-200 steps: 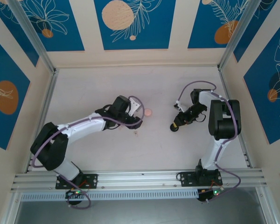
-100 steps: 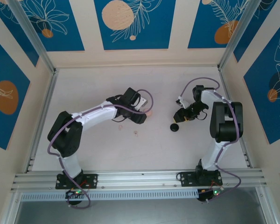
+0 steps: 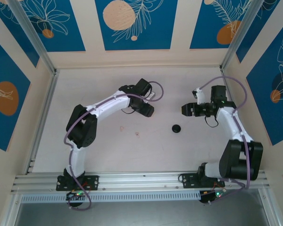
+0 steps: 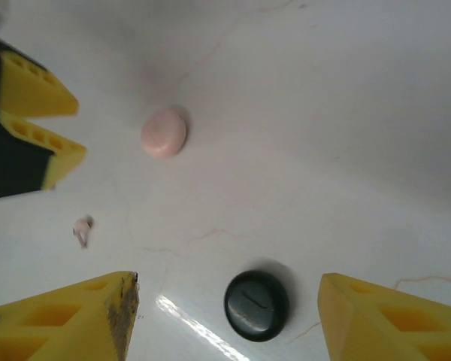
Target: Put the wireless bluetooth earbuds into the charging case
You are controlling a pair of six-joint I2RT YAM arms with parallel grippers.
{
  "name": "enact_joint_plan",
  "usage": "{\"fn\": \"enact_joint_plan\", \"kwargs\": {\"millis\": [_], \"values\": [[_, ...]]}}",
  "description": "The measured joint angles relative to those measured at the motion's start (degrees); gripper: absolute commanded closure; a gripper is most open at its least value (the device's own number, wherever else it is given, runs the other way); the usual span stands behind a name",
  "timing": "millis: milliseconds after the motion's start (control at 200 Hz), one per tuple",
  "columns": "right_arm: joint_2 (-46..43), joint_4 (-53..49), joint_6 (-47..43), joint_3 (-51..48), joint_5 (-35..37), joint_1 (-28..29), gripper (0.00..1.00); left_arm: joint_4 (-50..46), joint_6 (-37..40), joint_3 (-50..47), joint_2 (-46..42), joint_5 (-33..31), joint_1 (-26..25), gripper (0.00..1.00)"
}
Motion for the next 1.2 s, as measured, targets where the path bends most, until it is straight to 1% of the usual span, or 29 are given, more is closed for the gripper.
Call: {"fn": "enact_joint_plan", "kwargs": {"millis": [85, 215, 315, 395, 505, 620, 900, 1195], "values": [[-5.18, 5.38, 7.15, -4.5, -0.68, -0.9, 0.3, -1.97, -0.39, 3.23, 2.19, -0.13, -0.17, 0.42], [-11.91, 12.31, 17.77, -11.78, -1.73, -0.55, 0.3, -5.09, -0.9, 8.76, 6.08, -0.11, -0.37, 0.43], [-16.68, 14.84, 23.28, -16.7, -1.44, -0.44, 0.3, -7.41, -1.4, 13.38, 9.51, -0.15, -0.63, 0.43], [-20.48, 15.47, 25.99, -19.32, -0.96, -0.44, 0.29, -9.14, -1.53, 15.98, 11.65, -0.2, -0.92, 0.43], [-25.03, 15.56, 28.17, -21.05, -0.85, -0.44, 0.3, -12.61, -1.99, 20.48, 15.26, -0.66, -1.27, 0.43], [-27.76, 15.5, 29.44, -21.62, -0.83, -0.44, 0.29, -15.3, -3.04, 24.9, 19.02, -1.79, -1.38, 0.42], [-30.36, 15.08, 30.73, -22.71, -1.51, -0.44, 0.3, -17.9, -5.81, 26.77, 22.77, -3.04, -1.38, 0.4], [-31.87, 13.6, 30.86, -22.97, -2.19, -0.44, 0.3, -18.25, -6.08, 28.2, 24.74, -4.04, -1.46, 0.39]]}}
